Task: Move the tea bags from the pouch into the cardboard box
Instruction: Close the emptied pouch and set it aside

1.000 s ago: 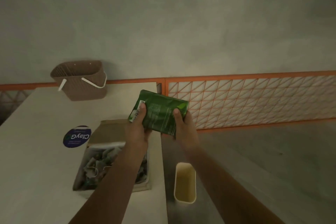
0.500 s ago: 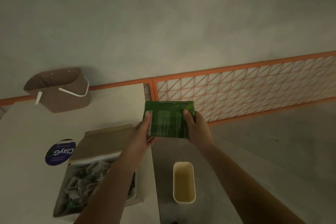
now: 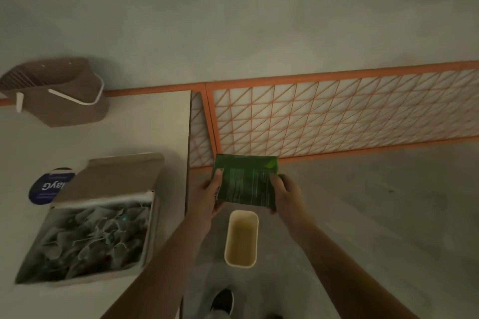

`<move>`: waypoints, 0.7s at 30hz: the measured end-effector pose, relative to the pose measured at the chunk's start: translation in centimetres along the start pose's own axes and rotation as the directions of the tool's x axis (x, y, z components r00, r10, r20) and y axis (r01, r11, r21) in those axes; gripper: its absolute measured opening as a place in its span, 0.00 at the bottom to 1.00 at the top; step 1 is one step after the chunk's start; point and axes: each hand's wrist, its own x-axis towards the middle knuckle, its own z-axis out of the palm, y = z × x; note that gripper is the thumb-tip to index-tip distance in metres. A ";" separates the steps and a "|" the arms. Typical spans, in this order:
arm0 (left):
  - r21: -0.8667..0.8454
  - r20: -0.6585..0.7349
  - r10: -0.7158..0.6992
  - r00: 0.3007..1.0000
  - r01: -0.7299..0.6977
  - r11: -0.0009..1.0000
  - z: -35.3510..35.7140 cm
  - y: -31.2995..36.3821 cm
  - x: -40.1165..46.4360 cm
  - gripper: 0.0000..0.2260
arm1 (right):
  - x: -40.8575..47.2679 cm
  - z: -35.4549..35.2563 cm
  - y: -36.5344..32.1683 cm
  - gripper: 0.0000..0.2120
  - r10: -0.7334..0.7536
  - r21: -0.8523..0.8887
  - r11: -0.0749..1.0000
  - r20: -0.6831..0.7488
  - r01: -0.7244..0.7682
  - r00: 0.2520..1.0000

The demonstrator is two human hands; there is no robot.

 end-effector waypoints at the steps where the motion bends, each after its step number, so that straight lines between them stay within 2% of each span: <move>1: 0.000 -0.028 -0.008 1.000 0.008 1.000 0.4 -1.2 0.3 0.14 | 0.2 -0.9 0.6 0.12 0.012 -0.039 0.999 0.021 -0.011 1.000; 7: 0.002 -0.114 -0.072 0.991 0.072 0.997 2.6 -6.9 0.8 0.11 | 1.8 -5.3 4.5 0.06 0.089 -0.207 0.976 0.100 -0.067 0.991; 9: 0.010 -0.142 -0.106 0.984 0.109 0.994 2.9 -8.5 1.1 0.17 | 2.4 -6.0 6.2 0.03 0.125 -0.240 0.966 0.107 -0.096 0.986; 11: 0.051 -0.164 -0.120 0.979 0.130 0.990 3.1 -10.4 1.6 0.22 | 2.8 -6.3 7.9 0.06 0.156 -0.245 0.961 0.102 -0.127 0.983; 14: 0.109 -0.189 -0.093 0.978 0.115 0.987 2.5 -13.6 3.2 0.15 | 3.6 -6.0 10.9 0.09 0.182 -0.247 0.957 0.094 -0.154 0.979; 16: 0.162 -0.188 -0.092 0.978 0.123 0.979 2.0 -15.9 4.5 0.16 | 4.3 -5.5 13.2 0.07 0.205 -0.262 0.948 0.080 -0.178 0.975; 18: 0.250 -0.170 -0.102 0.980 0.143 0.958 0.8 -20.0 7.3 0.29 | 5.1 -4.7 15.6 0.06 0.215 -0.253 0.948 0.066 -0.192 0.974; 19: 0.308 -0.161 -0.111 0.981 0.157 0.938 0.1 -22.4 9.0 0.31 | 5.5 -4.2 16.9 0.07 0.216 -0.247 0.949 0.060 -0.195 0.975; 21: 0.426 -0.123 -0.085 0.989 0.130 0.895 -0.2 -24.6 10.1 0.26 | 6.5 -3.2 19.6 0.09 0.214 -0.255 0.947 0.051 -0.195 0.975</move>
